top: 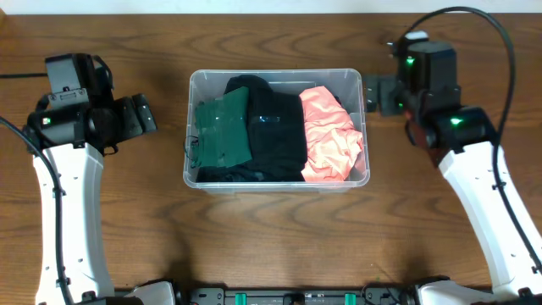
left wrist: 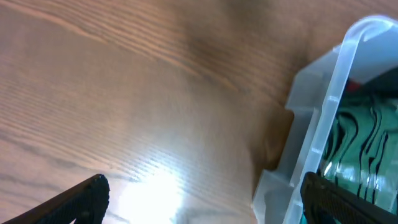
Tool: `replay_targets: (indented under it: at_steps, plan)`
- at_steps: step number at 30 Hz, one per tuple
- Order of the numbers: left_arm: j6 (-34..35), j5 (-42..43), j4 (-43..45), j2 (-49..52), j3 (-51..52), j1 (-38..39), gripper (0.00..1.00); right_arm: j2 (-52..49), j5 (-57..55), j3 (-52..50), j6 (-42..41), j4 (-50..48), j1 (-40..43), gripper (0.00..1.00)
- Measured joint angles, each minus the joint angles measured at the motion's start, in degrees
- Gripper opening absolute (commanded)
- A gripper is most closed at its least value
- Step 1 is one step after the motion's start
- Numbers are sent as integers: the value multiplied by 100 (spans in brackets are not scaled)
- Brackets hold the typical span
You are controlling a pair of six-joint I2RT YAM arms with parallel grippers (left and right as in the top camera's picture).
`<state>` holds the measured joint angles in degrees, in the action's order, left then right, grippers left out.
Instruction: Pack container
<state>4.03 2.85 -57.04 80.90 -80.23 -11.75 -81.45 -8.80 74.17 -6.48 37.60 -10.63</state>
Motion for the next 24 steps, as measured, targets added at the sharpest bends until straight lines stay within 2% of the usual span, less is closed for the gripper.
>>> replay_targets:
  at_steps: [4, 8, 13, 18, 24]
  plan:
    - [-188, 175, -173, -15, 15, 0, 98, 192, 46, -96, -466, 214, 450, 99]
    - [-304, 339, 68, -527, 415, 0, 98, 922, 68, -592, -667, 299, 647, 99]
    - [-385, 503, 758, -2385, 1517, 0, 98, 2306, 63, -1915, -688, 70, 647, 99]
    - [-382, 605, 970, -4382, 2658, -4, 98, 3558, 63, -3150, -682, -13, 625, 99]
    - [-358, 623, 885, -5549, 3204, -4, 98, 4400, 133, -3834, -678, 107, 616, 99]
